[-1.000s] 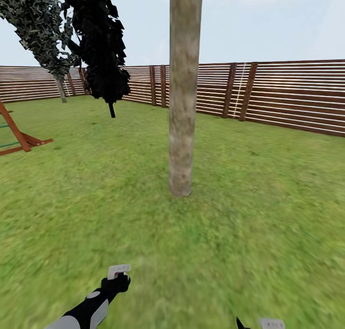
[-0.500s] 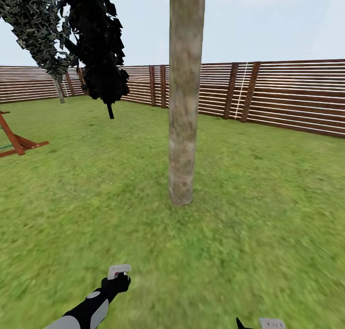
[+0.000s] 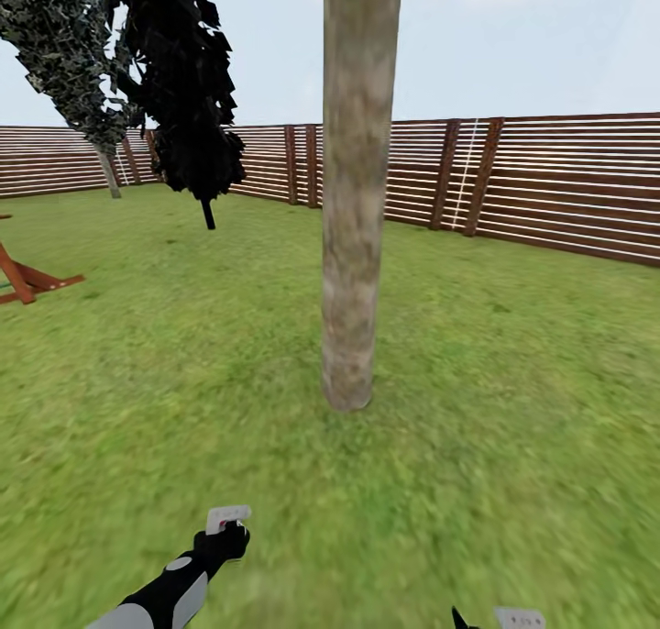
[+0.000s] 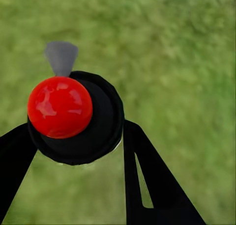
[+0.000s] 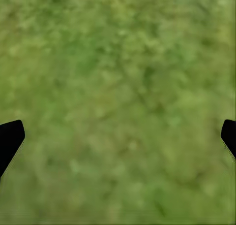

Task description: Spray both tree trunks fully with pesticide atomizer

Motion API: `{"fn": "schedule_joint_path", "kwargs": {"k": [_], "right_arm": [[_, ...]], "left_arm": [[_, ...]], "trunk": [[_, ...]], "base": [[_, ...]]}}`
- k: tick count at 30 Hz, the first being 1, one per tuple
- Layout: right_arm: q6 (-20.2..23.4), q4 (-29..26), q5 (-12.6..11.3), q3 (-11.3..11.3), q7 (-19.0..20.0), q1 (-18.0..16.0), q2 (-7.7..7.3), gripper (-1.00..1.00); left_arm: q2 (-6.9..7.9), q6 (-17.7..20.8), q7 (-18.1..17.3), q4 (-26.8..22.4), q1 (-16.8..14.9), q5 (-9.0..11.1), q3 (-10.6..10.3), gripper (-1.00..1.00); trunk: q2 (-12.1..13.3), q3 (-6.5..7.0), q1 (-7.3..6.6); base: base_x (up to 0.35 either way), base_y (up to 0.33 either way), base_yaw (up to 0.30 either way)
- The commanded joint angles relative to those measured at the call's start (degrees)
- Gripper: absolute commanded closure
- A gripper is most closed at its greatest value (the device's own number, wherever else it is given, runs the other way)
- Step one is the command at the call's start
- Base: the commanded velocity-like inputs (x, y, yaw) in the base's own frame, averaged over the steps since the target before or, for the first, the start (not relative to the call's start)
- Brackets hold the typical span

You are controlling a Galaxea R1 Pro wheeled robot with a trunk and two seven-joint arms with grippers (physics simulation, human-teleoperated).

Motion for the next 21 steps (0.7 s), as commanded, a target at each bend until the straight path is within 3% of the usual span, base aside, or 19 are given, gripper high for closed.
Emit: {"fn": "schedule_joint_path", "kwargs": {"k": [1,9,21], "right_arm": [[0.00,0.00,0.00,0.00,-0.01,0.00,0.00,-1.00],[-0.03,0.00,0.00,0.00,0.07,0.00,0.00,-1.00],[-0.06,0.00,0.00,0.00,0.08,0.00,0.01,-1.00]], "left_arm": [[-0.01,0.02,0.00,-0.01,-0.01,0.00,0.00,1.00],[-0.02,0.00,0.00,-0.01,-0.01,0.00,0.00,1.00],[0.26,0.01,0.00,0.08,-0.01,0.02,0.14,1.00]], "trunk": [[0.00,0.00,0.00],[0.00,0.00,0.00],[0.00,0.00,0.00]], "base": [[0.337,0.000,0.000],[0.337,0.000,-0.027],[0.337,0.000,-0.253]]}}
